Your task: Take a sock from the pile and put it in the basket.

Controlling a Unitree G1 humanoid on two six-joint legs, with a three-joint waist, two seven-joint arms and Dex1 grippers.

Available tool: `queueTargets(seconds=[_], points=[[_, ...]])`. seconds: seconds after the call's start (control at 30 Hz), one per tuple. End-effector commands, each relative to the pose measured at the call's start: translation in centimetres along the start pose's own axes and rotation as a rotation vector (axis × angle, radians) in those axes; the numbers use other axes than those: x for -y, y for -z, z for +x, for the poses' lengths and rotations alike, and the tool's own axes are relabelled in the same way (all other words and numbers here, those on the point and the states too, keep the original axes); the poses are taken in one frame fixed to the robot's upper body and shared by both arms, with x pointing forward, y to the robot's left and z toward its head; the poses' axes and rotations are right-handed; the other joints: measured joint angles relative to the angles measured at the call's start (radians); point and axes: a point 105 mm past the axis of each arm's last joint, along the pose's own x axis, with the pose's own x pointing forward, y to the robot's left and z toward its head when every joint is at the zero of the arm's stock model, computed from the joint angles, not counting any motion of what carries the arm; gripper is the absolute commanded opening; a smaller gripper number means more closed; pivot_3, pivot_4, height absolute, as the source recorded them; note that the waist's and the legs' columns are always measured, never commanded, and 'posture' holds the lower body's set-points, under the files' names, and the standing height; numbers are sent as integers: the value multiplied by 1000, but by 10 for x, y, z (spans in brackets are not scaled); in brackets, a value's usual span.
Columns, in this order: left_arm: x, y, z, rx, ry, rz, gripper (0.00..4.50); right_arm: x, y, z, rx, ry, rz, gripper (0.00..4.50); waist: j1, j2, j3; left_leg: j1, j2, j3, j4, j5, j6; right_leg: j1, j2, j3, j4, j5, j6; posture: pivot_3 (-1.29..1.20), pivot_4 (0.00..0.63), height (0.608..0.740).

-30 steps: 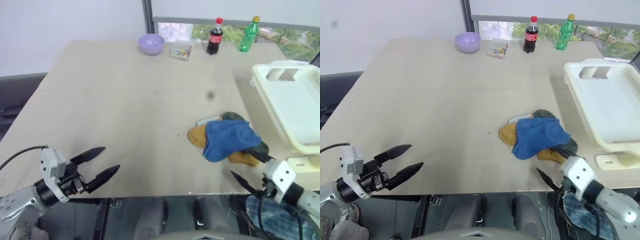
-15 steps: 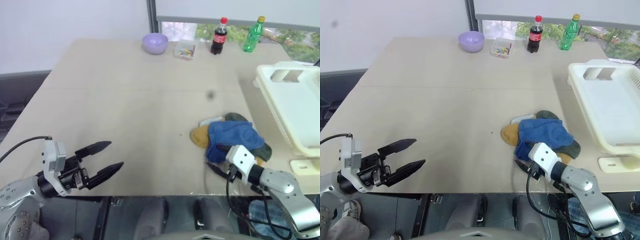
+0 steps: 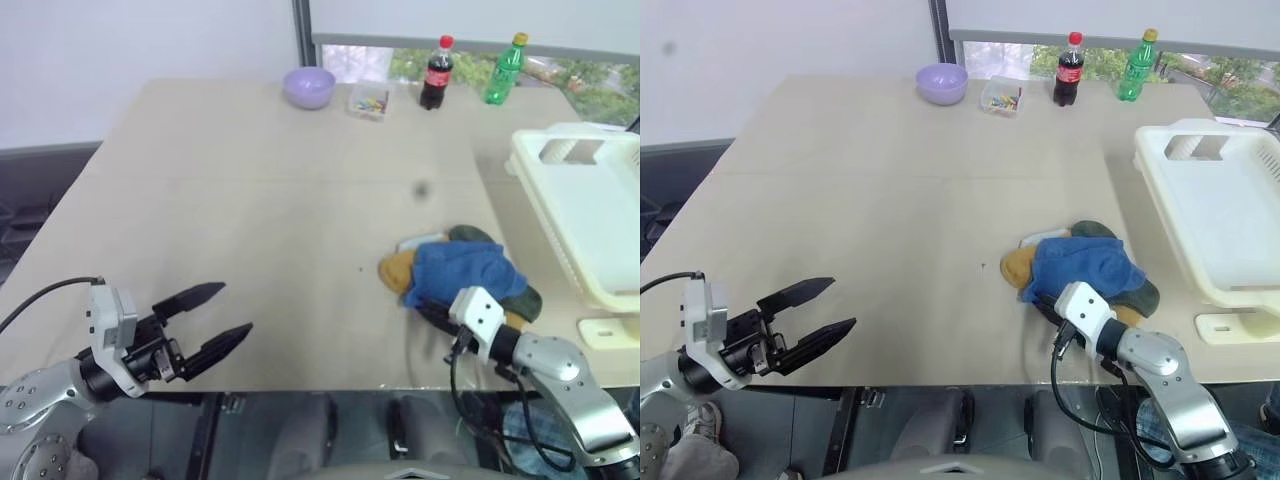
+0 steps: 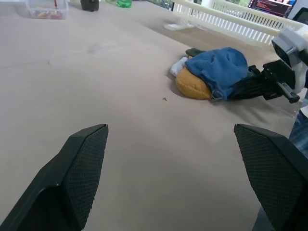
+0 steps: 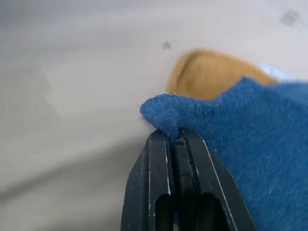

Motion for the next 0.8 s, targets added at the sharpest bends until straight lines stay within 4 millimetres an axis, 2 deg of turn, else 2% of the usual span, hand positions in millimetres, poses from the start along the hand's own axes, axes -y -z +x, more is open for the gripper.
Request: queueTargets(seconds=[0.03,0.17,0.27,0.4,0.53,0.67,0.73,0.77,0.8], points=[[5,-7,5,18,17,25,4500,3,-28,3,82,-59,-10,15,0,0,0,0,0,0,0,0,0,0,0,0,0,0,0,0,150,740],[1,-8,9,19,-1,35,4500,13,-49,12,126,-141,17,15,-1,0,0,0,0,0,0,0,0,0,0,0,0,0,0,0,150,740],[-8,-8,14,5,-62,68,4500,10,-69,32,151,-229,25,15,0,0,0,0,0,0,0,0,0,0,1,0,0,0,0,0,150,740],[-21,1,13,-32,-176,90,4500,-6,-93,75,176,-330,23,15,-11,0,0,1,0,-1,0,0,0,0,1,0,1,0,0,0,150,740],[-27,3,7,-47,-233,69,4500,-20,-108,114,157,-417,40,15,-23,0,1,0,0,-1,0,0,0,-1,1,0,2,2,2,0,150,740],[-33,5,-2,-68,-274,54,4500,-46,-111,153,88,-539,36,15,-25,0,1,0,-1,-1,0,0,0,-1,0,0,2,3,3,0,150,740],[-34,6,-5,-74,-281,43,4500,-56,-108,164,65,-574,33,15,-28,1,1,1,-1,-1,-1,0,0,-1,0,0,2,3,3,0,150,740],[-33,7,-7,-82,-285,33,4500,-64,-108,172,63,-595,55,331,-26,1,1,1,-1,-1,-1,0,0,-1,0,0,2,3,2,0,150,740],[-33,8,-8,-87,-287,23,4500,-71,-107,178,64,-615,65,331,-26,1,1,1,-2,-2,-2,0,0,-1,-1,-1,2,3,2,0,150,740]])
